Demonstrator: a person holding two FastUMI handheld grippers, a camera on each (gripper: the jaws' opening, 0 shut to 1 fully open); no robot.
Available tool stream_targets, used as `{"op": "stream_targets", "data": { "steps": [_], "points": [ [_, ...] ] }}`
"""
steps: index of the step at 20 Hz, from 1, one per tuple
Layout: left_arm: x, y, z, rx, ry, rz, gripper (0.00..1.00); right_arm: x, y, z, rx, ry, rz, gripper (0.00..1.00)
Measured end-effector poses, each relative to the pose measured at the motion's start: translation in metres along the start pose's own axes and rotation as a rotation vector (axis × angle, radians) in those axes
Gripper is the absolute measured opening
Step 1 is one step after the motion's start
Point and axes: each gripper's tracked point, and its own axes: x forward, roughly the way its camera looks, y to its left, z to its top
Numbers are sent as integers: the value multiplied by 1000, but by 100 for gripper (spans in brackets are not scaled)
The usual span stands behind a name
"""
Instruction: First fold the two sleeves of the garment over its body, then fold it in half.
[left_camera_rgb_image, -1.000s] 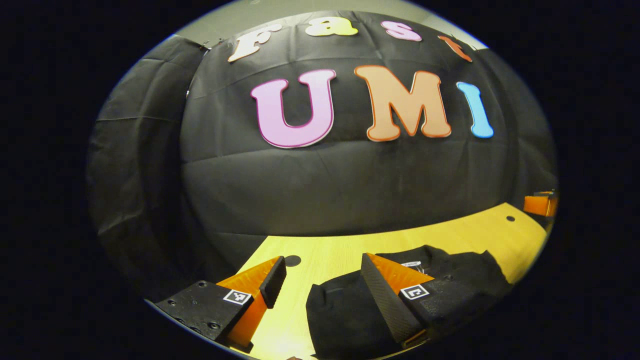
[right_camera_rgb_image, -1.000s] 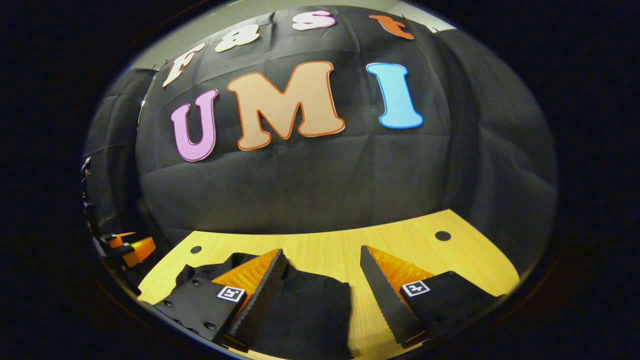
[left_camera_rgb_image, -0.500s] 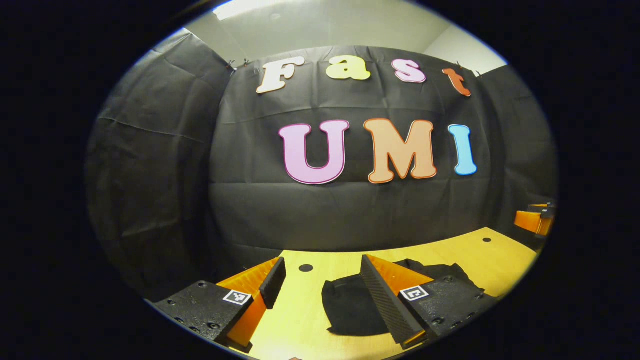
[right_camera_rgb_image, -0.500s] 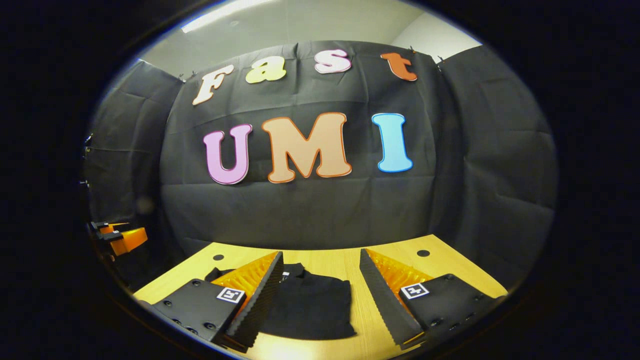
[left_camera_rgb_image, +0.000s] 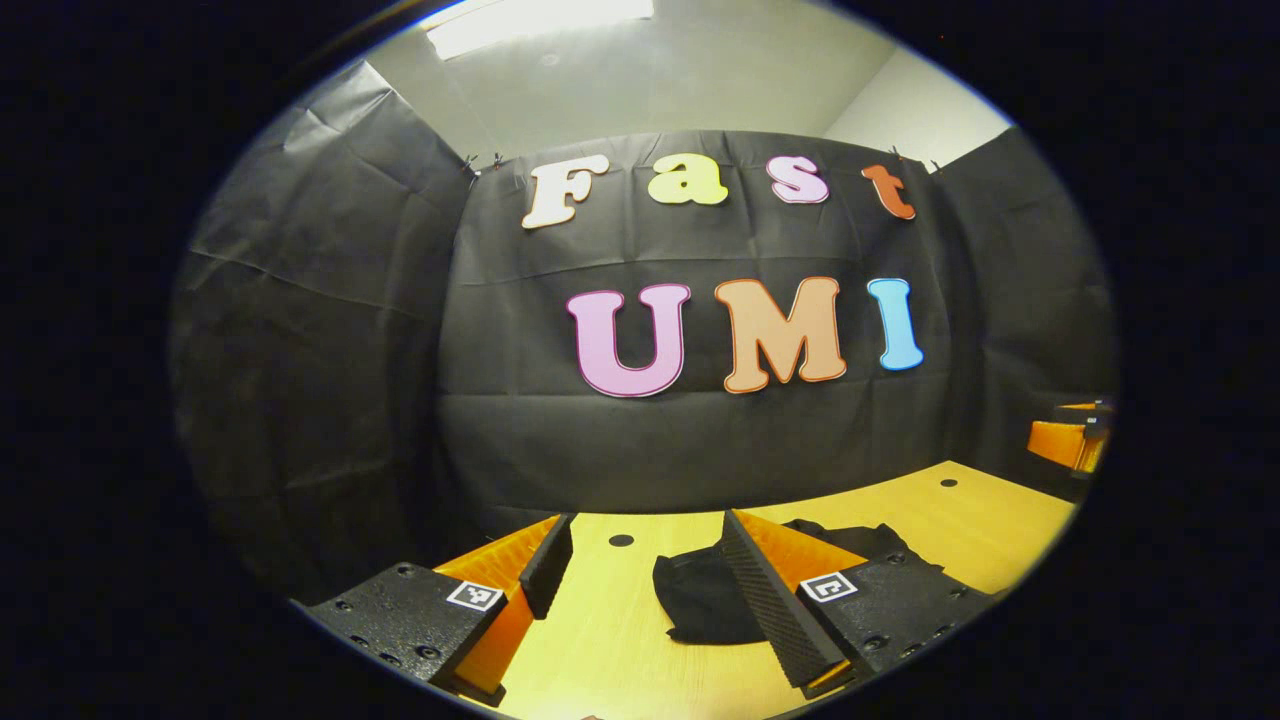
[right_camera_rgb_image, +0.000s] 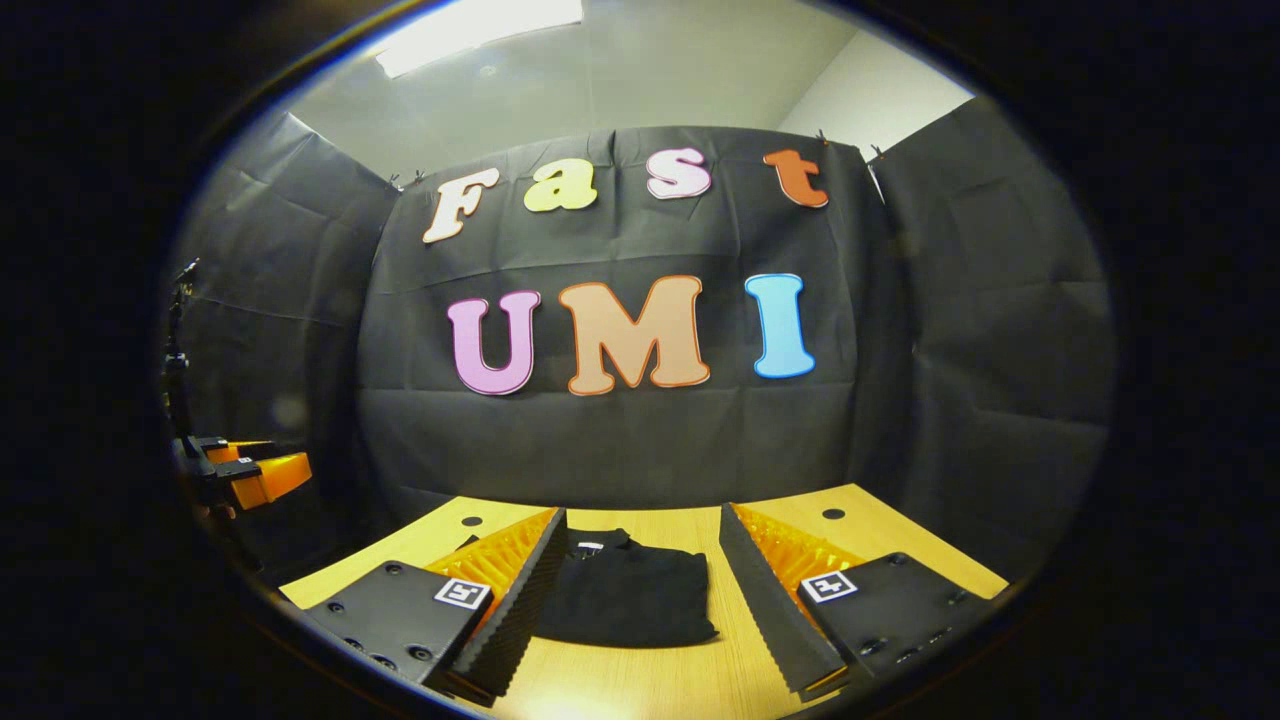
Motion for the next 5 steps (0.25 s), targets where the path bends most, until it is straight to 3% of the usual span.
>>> {"op": "stream_targets", "data": {
  "steps": [3,4,5],
  "points": [
    [-10,0,11,-1,-21,-9,99,-12,1,3,9,-11,0,92],
    [-13,1,14,2,-28,-9,99,-16,1,5,10,-22,-3,96],
    [-16,1,16,6,-33,-11,99,-18,1,7,11,-26,-5,92]
  ]
}}
